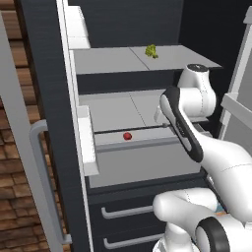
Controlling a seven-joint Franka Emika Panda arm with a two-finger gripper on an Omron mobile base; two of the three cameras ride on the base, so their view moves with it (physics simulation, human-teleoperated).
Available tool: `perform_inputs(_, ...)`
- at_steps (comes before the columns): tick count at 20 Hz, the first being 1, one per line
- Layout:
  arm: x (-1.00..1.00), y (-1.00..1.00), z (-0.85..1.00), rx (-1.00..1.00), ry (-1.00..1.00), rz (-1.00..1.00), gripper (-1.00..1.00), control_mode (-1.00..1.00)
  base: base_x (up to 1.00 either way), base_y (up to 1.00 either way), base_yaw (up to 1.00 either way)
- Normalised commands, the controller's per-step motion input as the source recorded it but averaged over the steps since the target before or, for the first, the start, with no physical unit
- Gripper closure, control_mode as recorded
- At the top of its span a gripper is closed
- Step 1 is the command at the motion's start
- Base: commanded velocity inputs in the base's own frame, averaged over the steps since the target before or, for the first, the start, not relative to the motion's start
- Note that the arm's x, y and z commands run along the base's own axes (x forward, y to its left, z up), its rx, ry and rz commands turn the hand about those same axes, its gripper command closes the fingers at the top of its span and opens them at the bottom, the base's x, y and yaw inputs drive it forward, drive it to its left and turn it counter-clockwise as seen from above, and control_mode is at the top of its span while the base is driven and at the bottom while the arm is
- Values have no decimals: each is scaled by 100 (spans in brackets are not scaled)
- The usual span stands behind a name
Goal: Fully open the fridge drawer.
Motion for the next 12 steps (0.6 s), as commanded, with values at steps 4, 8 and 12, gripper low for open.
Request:
perform_inputs(4,-8,8,-4,0,0,0,-100,-100,0,0,0)
perform_inputs(8,0,4,-15,0,-1,0,-100,-100,0,0,0)
perform_inputs(12,2,6,-30,0,-9,0,-100,-100,0,0,0)
